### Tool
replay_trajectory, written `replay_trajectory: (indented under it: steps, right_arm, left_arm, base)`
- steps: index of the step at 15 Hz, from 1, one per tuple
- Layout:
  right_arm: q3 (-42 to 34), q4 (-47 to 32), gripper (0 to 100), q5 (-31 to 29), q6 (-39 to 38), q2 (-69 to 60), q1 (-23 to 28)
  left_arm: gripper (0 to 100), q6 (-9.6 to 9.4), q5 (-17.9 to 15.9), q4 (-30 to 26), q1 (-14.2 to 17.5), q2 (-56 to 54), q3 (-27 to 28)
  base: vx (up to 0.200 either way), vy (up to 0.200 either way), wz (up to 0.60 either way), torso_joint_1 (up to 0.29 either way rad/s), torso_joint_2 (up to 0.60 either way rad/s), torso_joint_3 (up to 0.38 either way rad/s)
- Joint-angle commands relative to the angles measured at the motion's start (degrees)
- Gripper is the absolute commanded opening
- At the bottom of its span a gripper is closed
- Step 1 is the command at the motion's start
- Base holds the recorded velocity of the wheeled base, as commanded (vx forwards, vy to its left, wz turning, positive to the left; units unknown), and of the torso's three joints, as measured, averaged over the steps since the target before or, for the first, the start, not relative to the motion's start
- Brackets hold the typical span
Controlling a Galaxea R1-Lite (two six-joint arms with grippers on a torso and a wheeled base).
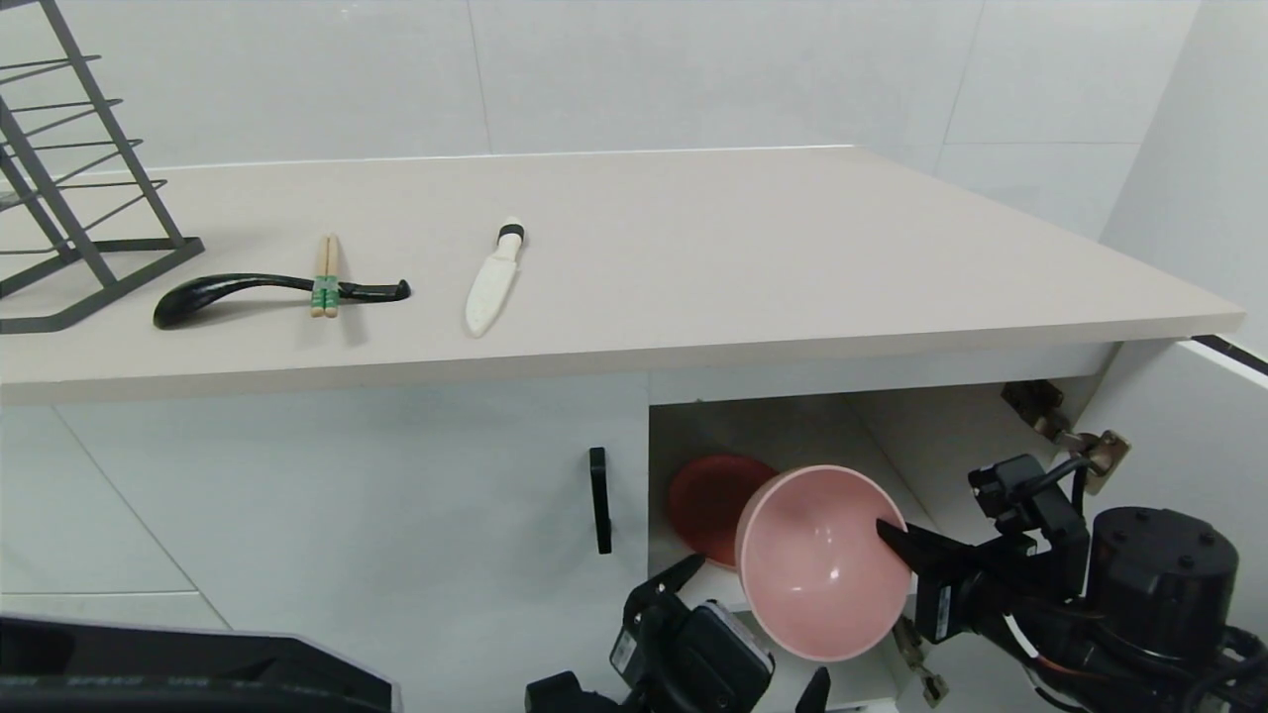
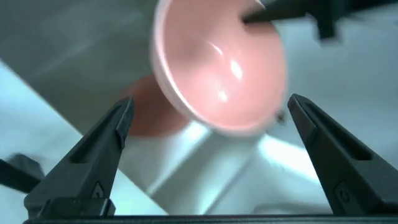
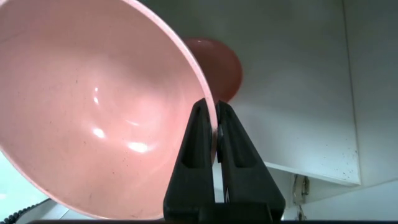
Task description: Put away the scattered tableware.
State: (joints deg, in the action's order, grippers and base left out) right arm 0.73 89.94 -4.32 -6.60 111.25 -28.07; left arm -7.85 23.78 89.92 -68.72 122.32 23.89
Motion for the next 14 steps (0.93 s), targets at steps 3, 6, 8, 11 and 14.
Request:
replay_trajectory:
  steps: [3,6,8,11,14]
  right_arm:
    - [-0.6,0.1,0,0.0,-0.2,-0.1,-0.1]
    - [-0.6,0.1,0,0.0,-0.2,-0.1,-0.2]
    - [0.0,0.1,0,0.0,-0.2,0.4,-0.2]
    - [4.2,0.1,0,0.0,-0.2,5.4,-0.1]
    - [7.3,0.1,0,0.0,-0.2,8.8,-0.2]
  left_arm:
    - [100,-0.32,-4.9,0.1,0.6,-6.0,-7.5]
    - [100,-0.67,-8.8,0.1,3.5,-11.5,-12.5]
    - [100,-0.85,-11.6,0.1,5.3,-14.1,-15.8]
    - [100,-2.34,-17.2,0.1,8.9,-21.2,-20.4]
    - [100,-3.93,-24.0,0.1,13.3,-25.8,-23.8]
  base:
    - [0.000,0.000,0.00,0.000,0.00,0.000]
    - [0.000,0.000,0.00,0.000,0.00,0.000]
    - [0.000,0.000,0.00,0.000,0.00,0.000]
    - [0.000,0.000,0.00,0.000,0.00,0.000]
    - [0.000,0.000,0.00,0.000,0.00,0.000]
